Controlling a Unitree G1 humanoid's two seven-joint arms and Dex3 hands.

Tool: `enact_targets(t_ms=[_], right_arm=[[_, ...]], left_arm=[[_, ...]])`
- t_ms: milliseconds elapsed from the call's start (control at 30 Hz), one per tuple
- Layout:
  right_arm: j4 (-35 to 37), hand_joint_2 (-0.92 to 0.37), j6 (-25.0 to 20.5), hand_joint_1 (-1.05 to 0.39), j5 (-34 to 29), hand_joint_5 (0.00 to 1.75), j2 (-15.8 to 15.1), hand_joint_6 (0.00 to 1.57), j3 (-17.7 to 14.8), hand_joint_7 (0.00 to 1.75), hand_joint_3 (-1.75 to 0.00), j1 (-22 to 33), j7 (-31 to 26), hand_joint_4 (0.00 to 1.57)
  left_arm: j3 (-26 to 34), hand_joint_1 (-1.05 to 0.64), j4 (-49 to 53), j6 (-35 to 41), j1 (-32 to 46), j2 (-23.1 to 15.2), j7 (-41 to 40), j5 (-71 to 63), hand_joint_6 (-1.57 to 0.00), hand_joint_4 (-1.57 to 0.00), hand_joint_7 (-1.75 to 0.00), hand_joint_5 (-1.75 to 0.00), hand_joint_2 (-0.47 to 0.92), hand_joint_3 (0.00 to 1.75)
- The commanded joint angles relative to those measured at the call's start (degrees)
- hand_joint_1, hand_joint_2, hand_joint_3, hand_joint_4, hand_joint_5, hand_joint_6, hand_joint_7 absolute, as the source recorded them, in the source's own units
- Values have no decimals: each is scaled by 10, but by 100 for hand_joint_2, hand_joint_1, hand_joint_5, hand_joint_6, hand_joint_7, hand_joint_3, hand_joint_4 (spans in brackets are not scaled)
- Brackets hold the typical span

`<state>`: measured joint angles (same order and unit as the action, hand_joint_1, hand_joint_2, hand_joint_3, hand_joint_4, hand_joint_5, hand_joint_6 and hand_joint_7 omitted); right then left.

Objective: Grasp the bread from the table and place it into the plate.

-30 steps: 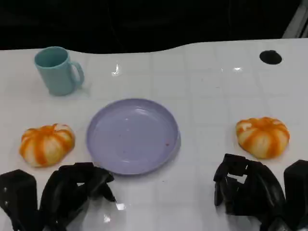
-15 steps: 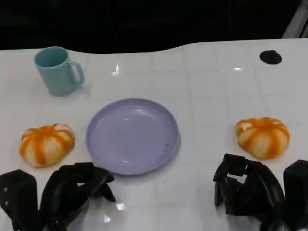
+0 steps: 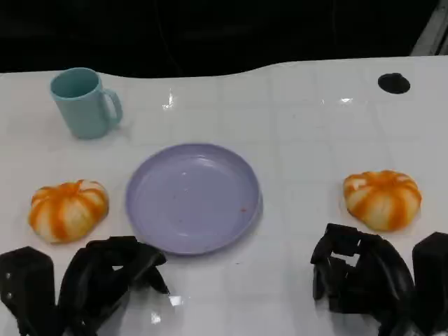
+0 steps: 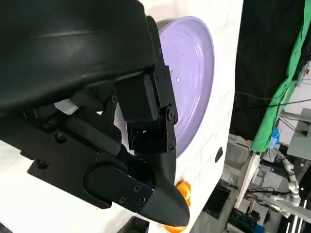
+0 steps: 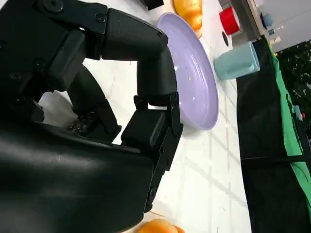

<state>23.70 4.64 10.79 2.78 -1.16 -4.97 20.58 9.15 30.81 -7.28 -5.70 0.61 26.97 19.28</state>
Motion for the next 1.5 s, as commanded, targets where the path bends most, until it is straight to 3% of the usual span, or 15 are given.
enact_targets(t_ms=[33, 100, 333, 500, 633, 767, 967, 1200, 1333, 1500], right_arm=[[6, -21, 28, -90, -25, 175, -15, 100, 4, 121, -138, 2, -14, 84], [11, -24, 60, -91, -46, 174, -18, 89, 9, 126, -136, 4, -24, 75], [68, -27, 259, -86, -151, 174, -43, 31, 33, 166, -147, -2, -85, 34], [108, -38, 342, -83, -251, 173, -74, 6, 48, 174, -136, -24, -183, 23], [106, -47, 368, -81, -326, 170, -95, 0, 59, 175, -130, -34, -266, 14], [65, -53, 336, -81, -398, 170, -116, 0, 72, 174, -125, -34, -326, 6], [-25, -56, 251, -77, -524, 172, -153, 0, 97, 157, -120, -22, -399, 0], [-93, -58, 146, -72, -622, 160, -186, 0, 126, 138, -113, -19, -434, 0], [-130, -54, 89, -72, -654, 151, -200, 0, 141, 112, -111, -15, -422, 0], [-177, -45, 31, -73, -676, 123, -209, 0, 153, 74, -113, -5, -391, 0]], left_arm=[[1, -103, 9, 6, 3, -3, -2, -2, -157, -93, -28, -148, 71, 1], [0, -103, 8, 6, 3, -3, -2, -3, -157, -93, -28, -148, 71, 1], [1, -103, -1, 12, 9, -3, -6, -2, -157, -94, -29, -147, 71, 1], [1, -102, -7, 11, 13, -3, -8, -3, -157, -93, -29, -148, 71, 2], [1, -104, -10, 14, 15, -5, -8, -3, -157, -93, -30, -149, 71, 2], [3, -103, -7, 15, 14, -5, -5, 0, -157, -93, -29, -147, 70, 1], [5, -101, -3, 15, 11, -6, -2, 1, -157, -93, -29, -146, 71, 1], [3, -101, -2, 9, 11, -6, -1, -2, -157, -93, -28, -148, 71, 2], [3, -103, -6, 14, 13, -6, -2, -1, -157, -92, -28, -148, 71, 2], [3, -102, -12, 18, 15, -6, -5, 0, -157, -92, -27, -147, 71, 2]])
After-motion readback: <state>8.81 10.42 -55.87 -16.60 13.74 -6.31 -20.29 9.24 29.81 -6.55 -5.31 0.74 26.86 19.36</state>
